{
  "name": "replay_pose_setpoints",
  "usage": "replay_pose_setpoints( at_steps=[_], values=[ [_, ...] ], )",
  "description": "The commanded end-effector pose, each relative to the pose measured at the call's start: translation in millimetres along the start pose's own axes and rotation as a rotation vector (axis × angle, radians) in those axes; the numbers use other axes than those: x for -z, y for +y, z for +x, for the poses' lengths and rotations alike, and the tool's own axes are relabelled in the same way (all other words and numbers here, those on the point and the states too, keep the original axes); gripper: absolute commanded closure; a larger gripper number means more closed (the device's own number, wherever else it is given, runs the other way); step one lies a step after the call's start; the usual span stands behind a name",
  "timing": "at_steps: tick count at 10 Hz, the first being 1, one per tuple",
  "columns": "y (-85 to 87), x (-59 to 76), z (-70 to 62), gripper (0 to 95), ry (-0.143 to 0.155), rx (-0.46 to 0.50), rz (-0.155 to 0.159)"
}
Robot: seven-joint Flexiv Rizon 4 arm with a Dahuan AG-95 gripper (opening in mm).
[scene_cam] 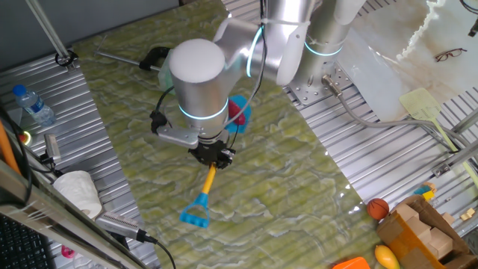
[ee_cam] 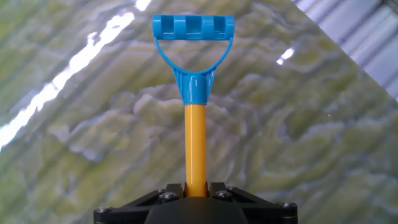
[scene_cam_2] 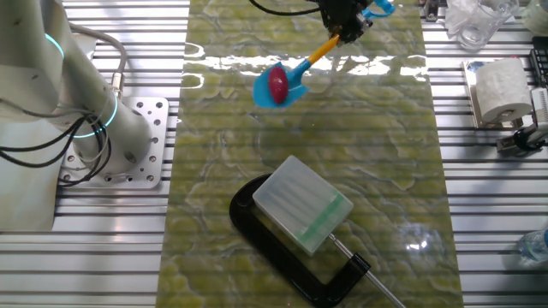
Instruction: Use a shovel to scoop up an object
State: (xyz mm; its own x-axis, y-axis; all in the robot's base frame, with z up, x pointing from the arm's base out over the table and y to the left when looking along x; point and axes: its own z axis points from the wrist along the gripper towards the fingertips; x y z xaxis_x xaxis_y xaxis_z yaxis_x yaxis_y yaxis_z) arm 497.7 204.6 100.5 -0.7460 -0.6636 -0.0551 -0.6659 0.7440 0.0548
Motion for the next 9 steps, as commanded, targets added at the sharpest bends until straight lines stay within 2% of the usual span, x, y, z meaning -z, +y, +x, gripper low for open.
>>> replay_pose_setpoints(
  at_steps=[1,2,4,5,7,9],
  values=[
    [-1.1,2.8,6.0,95.0,-0.036,-0.153,0.054],
    [-1.4,3.6,8.0,95.0,-0.045,-0.172,0.071],
    [-1.1,6.0,11.6,95.0,-0.074,-0.245,0.086],
    [-1.1,5.8,12.2,95.0,-0.078,-0.276,0.090],
    [-1.1,5.7,12.4,95.0,-0.084,-0.344,0.081],
    [-0.7,4.8,10.5,95.0,-0.090,-0.350,0.074]
  ],
)
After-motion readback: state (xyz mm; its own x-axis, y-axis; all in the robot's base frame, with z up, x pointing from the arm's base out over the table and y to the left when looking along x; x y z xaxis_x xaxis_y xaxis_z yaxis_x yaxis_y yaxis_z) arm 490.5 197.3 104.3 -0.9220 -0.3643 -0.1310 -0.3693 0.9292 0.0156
